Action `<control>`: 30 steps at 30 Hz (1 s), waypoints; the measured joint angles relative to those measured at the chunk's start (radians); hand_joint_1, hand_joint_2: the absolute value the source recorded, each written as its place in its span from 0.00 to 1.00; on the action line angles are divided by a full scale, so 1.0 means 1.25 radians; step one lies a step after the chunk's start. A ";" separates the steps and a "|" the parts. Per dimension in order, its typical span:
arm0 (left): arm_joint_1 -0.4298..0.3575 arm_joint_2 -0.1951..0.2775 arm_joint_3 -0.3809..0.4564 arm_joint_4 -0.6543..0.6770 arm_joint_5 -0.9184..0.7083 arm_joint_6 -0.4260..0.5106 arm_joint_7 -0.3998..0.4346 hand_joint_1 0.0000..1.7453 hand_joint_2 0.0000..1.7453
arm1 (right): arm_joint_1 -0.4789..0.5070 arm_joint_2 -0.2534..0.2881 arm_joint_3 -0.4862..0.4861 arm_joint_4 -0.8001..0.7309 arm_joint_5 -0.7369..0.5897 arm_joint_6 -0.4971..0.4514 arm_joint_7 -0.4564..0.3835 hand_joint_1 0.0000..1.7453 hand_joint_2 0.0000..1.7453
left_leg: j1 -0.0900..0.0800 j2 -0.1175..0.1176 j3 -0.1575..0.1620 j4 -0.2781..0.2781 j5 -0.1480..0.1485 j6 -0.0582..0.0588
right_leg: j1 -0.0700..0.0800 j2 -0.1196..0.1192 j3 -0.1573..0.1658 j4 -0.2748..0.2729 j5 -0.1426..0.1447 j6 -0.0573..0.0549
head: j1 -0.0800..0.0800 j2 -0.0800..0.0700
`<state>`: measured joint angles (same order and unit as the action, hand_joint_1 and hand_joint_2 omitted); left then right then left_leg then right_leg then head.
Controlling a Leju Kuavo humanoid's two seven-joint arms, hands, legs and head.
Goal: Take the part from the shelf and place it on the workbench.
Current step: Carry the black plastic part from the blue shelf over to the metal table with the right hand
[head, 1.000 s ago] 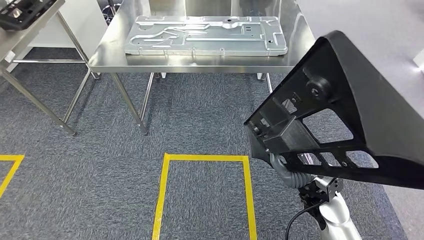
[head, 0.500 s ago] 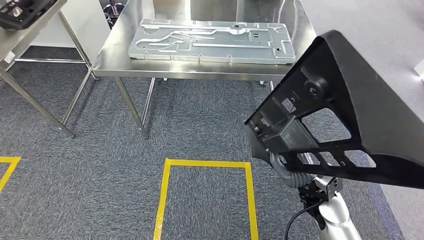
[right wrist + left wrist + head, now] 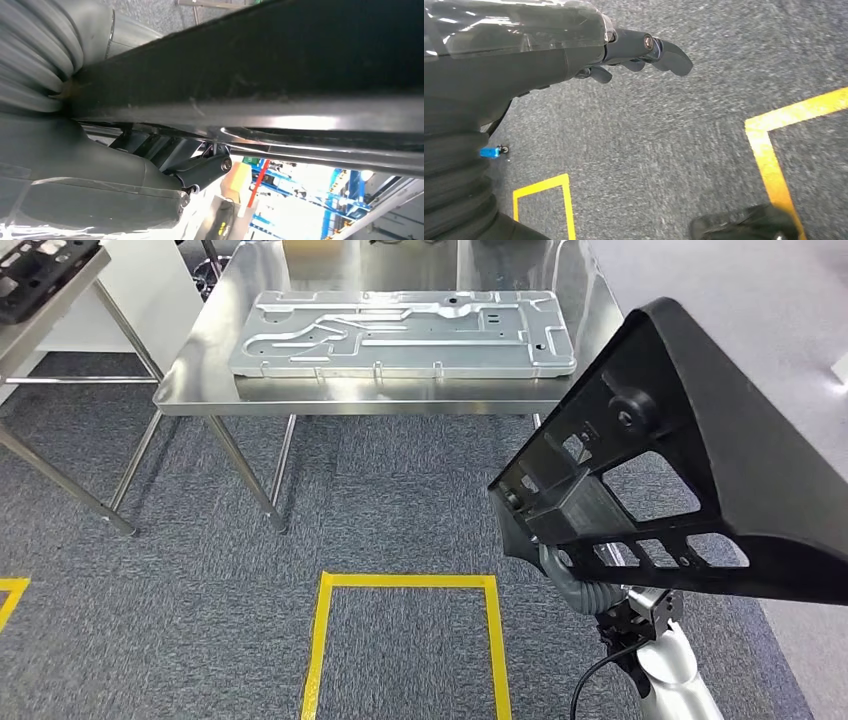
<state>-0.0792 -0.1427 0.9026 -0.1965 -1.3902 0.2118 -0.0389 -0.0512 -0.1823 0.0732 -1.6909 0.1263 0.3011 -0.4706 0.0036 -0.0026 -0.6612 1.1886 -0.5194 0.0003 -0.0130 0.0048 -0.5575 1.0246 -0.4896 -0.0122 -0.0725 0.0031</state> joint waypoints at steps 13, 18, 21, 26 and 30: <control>-0.001 -0.002 0.002 0.000 -0.003 -0.001 0.000 0.00 1.00 | 0.000 0.004 0.001 0.004 0.007 -0.011 0.000 1.00 1.00 | -0.007 -0.003 0.086 -0.148 0.041 0.039 | -0.003 -0.001 -0.113 0.205 -0.077 0.045 | 0.000 0.000; -0.001 -0.004 0.002 0.000 -0.003 0.000 0.000 0.00 1.00 | -0.001 0.005 0.001 0.005 0.008 -0.011 0.000 1.00 1.00 | -0.008 -0.004 0.120 -0.148 0.012 0.025 | 0.003 -0.005 -0.060 0.010 0.050 0.031 | 0.001 0.000; -0.003 -0.004 0.003 0.000 -0.003 0.000 0.001 0.00 1.00 | 0.000 0.006 0.000 0.005 0.008 -0.011 0.001 1.00 1.00 | -0.009 -0.003 0.125 -0.142 0.003 0.010 | 0.005 -0.004 -0.052 -0.004 0.045 0.012 | 0.000 0.000; -0.004 -0.003 0.003 0.000 -0.003 0.001 0.001 0.00 1.00 | -0.001 0.007 0.000 0.003 0.010 -0.009 0.001 1.00 1.00 | -0.004 -0.002 0.029 0.035 -0.064 -0.007 | 0.001 -0.005 -0.024 -0.010 0.027 -0.004 | 0.000 0.000; 0.003 -0.001 0.005 0.000 -0.002 0.003 0.000 0.00 1.00 | 0.012 0.009 0.001 0.001 0.015 -0.009 0.001 1.00 1.00 | -0.002 -0.002 -0.014 0.038 -0.016 -0.010 | 0.002 -0.003 0.004 -0.009 0.004 -0.003 | 0.000 0.000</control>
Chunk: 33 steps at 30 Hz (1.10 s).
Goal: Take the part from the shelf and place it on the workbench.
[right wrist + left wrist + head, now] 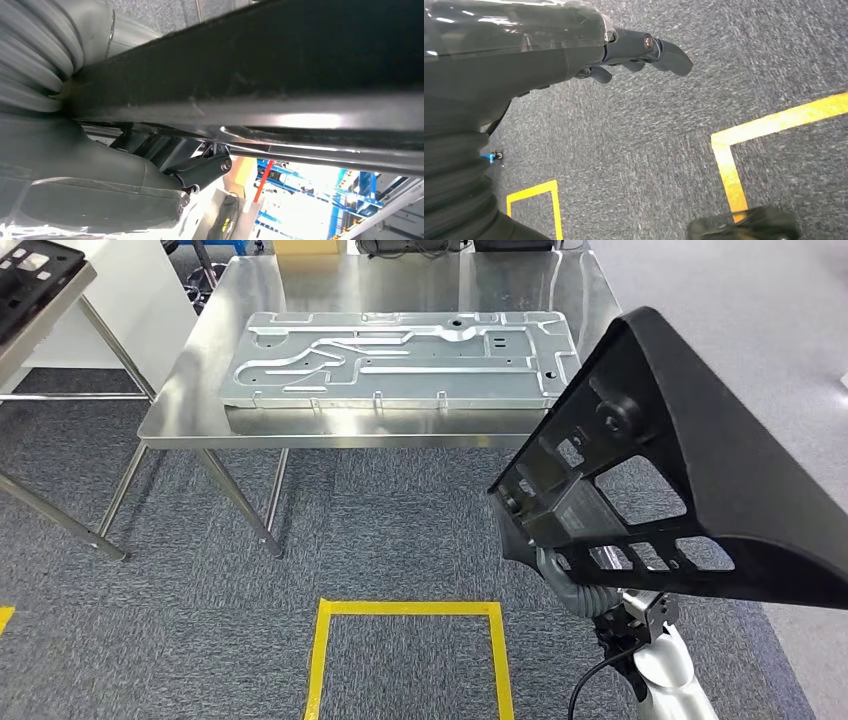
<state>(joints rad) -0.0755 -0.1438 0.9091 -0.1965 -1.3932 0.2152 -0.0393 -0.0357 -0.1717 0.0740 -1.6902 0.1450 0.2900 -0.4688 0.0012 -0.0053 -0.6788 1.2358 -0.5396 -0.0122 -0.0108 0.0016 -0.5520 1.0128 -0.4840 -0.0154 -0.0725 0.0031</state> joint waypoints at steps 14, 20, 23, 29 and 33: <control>0.002 0.004 0.003 0.000 0.005 -0.003 -0.007 0.00 1.00 | 0.022 0.013 0.001 -0.028 0.012 -0.003 0.001 1.00 1.00 | -0.001 -0.001 0.097 -0.182 0.061 0.044 | -0.005 -0.001 -0.119 0.226 -0.084 0.052 | 0.000 0.000; 0.000 0.004 0.003 0.000 0.004 -0.002 -0.008 0.00 1.00 | 0.026 0.013 0.002 -0.032 0.010 -0.004 -0.001 1.00 1.00 | -0.005 -0.003 0.130 -0.183 0.026 0.024 | -0.001 0.000 -0.051 0.016 0.038 0.032 | 0.000 0.000; -0.001 0.005 0.003 0.000 0.004 -0.002 -0.006 0.00 1.00 | 0.030 0.013 0.002 -0.034 0.009 -0.005 -0.004 1.00 1.00 | -0.005 -0.001 0.132 -0.173 0.012 0.010 | -0.005 0.002 -0.042 0.006 0.030 0.016 | 0.000 0.000; 0.001 0.006 0.004 0.000 0.008 -0.001 0.000 0.00 1.00 | 0.031 0.013 0.002 -0.035 0.007 -0.004 -0.011 1.00 1.00 | 0.001 0.000 -0.007 0.060 -0.056 -0.004 | -0.008 -0.001 -0.011 0.001 0.007 0.003 | 0.000 0.000; 0.002 0.006 0.007 0.000 0.011 0.003 0.000 0.00 1.00 | 0.028 0.013 0.002 -0.035 0.006 -0.002 -0.011 1.00 1.00 | -0.001 0.000 0.046 -0.115 0.069 0.007 | -0.007 0.001 0.021 0.001 -0.015 0.013 | 0.000 0.000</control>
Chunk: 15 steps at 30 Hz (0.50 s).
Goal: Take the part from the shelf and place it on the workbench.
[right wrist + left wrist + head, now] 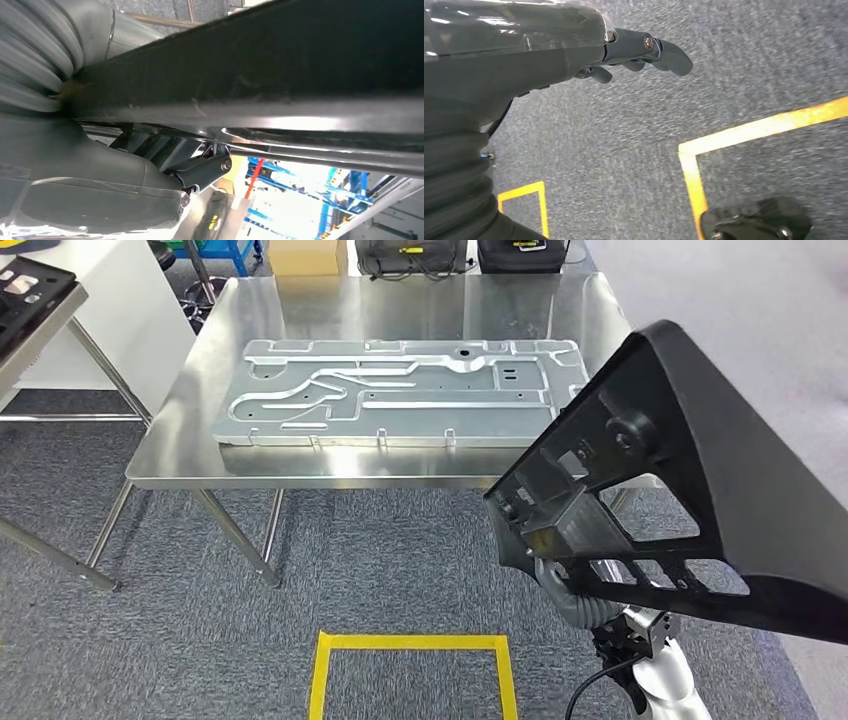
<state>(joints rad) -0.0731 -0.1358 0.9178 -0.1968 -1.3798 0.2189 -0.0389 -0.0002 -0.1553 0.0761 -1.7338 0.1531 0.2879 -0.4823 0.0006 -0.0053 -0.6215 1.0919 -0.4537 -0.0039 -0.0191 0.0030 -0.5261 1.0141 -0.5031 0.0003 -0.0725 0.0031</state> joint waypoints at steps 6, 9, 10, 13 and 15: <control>0.001 0.000 0.002 0.000 -0.003 0.001 0.000 0.00 1.00 | 0.001 0.000 0.000 -0.001 -0.002 -0.001 0.000 1.00 1.00 | -0.001 -0.001 0.027 -0.060 0.012 0.024 | 0.001 -0.001 0.002 0.017 -0.023 0.027 | 0.000 0.000; 0.000 -0.001 0.002 0.000 -0.005 0.000 0.001 0.00 1.00 | 0.005 0.000 0.000 -0.002 -0.004 -0.003 0.000 1.00 1.00 | -0.001 -0.001 0.037 -0.065 0.007 0.033 | 0.000 -0.002 -0.074 0.156 -0.082 0.032 | 0.000 0.000; 0.000 -0.001 0.002 0.000 -0.005 0.000 0.001 0.00 1.00 | 0.008 0.000 0.000 -0.002 -0.005 -0.003 -0.001 1.00 1.00 | -0.001 -0.001 0.040 -0.065 0.003 0.034 | 0.000 -0.002 -0.106 0.204 -0.094 0.033 | 0.000 0.000; 0.002 -0.001 0.002 0.000 -0.005 -0.001 0.002 0.00 1.00 | 0.012 0.000 0.000 -0.002 -0.005 -0.004 0.000 1.00 1.00 | -0.002 -0.002 0.058 -0.064 -0.010 0.033 | 0.000 -0.002 -0.118 0.175 -0.032 0.031 | 0.000 0.000; 0.002 -0.001 0.002 0.000 -0.005 -0.001 0.002 0.00 1.00 | 0.012 0.000 0.000 -0.002 -0.005 -0.004 0.000 1.00 1.00 | -0.003 -0.003 0.069 -0.064 -0.020 0.028 | 0.003 -0.003 -0.076 0.065 0.028 0.024 | 0.000 0.000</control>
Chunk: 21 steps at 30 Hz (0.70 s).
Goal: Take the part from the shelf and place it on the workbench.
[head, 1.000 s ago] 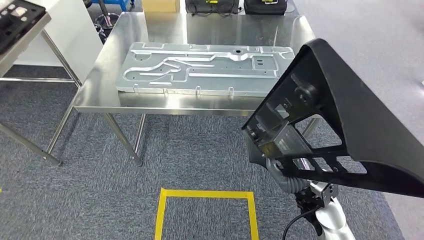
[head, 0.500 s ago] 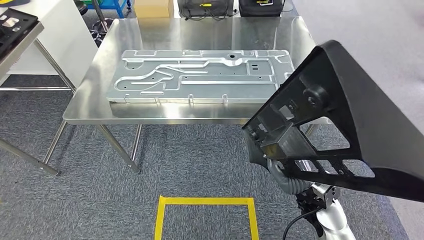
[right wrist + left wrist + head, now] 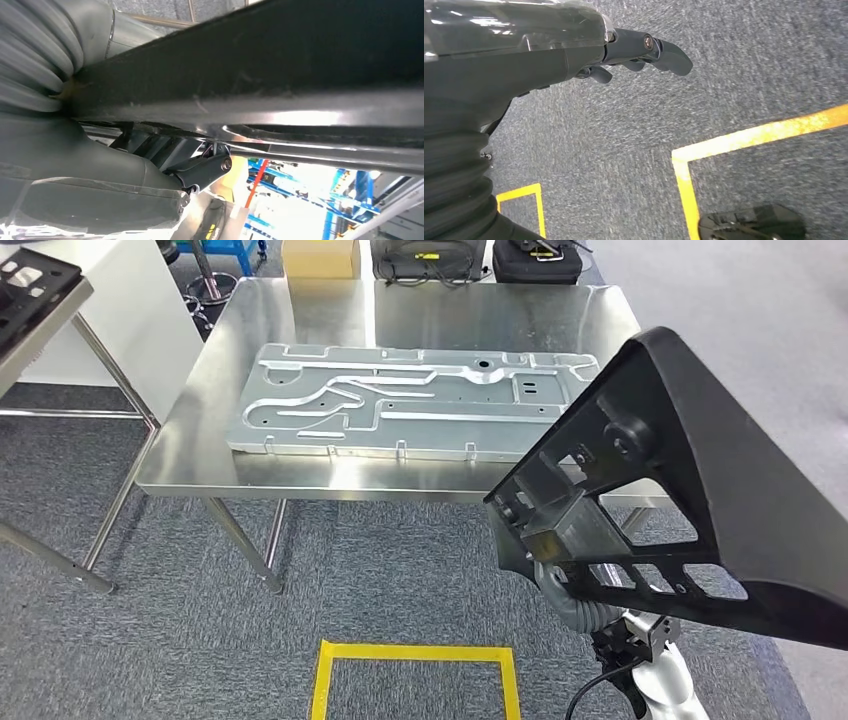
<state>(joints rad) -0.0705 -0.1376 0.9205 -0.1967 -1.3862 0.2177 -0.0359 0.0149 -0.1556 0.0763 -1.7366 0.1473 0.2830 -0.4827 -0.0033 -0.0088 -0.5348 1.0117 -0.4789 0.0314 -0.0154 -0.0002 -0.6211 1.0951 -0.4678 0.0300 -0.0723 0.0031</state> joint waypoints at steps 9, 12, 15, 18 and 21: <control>-0.004 -0.001 0.000 0.000 0.000 -0.001 -0.002 0.00 1.00 | -0.002 0.000 0.000 -0.001 0.001 -0.001 0.000 1.00 1.00 | 0.001 0.002 -0.059 0.146 -0.085 -0.036 | -0.003 0.000 0.048 -0.069 -0.002 -0.033 | 0.000 0.000; -0.001 0.000 0.000 0.000 0.000 -0.001 0.000 0.00 1.00 | -0.001 0.000 0.000 0.000 0.001 -0.001 0.001 1.00 1.00 | 0.003 0.002 -0.132 0.241 -0.087 -0.039 | -0.004 0.001 0.063 -0.069 -0.016 -0.033 | 0.000 0.000; 0.000 0.000 0.001 0.000 0.000 0.000 0.001 0.00 1.00 | -0.001 0.000 0.000 0.000 0.001 0.000 0.001 1.00 1.00 | 0.002 0.002 -0.090 0.099 0.018 -0.030 | -0.002 0.003 0.091 -0.069 -0.038 -0.027 | 0.000 0.000; -0.002 0.000 0.001 0.000 -0.002 0.000 0.002 0.00 1.00 | -0.002 0.000 0.000 0.001 0.002 0.001 0.001 1.00 1.00 | -0.004 0.002 -0.054 0.015 0.036 -0.016 | 0.001 0.003 0.106 -0.071 -0.050 -0.013 | 0.000 0.000; -0.001 0.000 0.001 0.000 -0.001 0.000 0.004 0.00 1.00 | -0.003 0.000 0.001 0.001 0.004 0.001 0.002 1.00 1.00 | -0.001 0.001 -0.040 0.001 0.030 -0.001 | 0.000 0.002 0.105 -0.053 -0.055 -0.002 | 0.000 0.000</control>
<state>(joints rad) -0.0723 -0.1375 0.9215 -0.1968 -1.3877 0.2172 -0.0315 0.0112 -0.1555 0.0774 -1.7357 0.1519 0.2836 -0.4807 -0.0044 -0.0073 -0.5848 1.0127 -0.4408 0.0301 -0.0155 0.0027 -0.4901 1.0295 -0.5367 0.0274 -0.0723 0.0031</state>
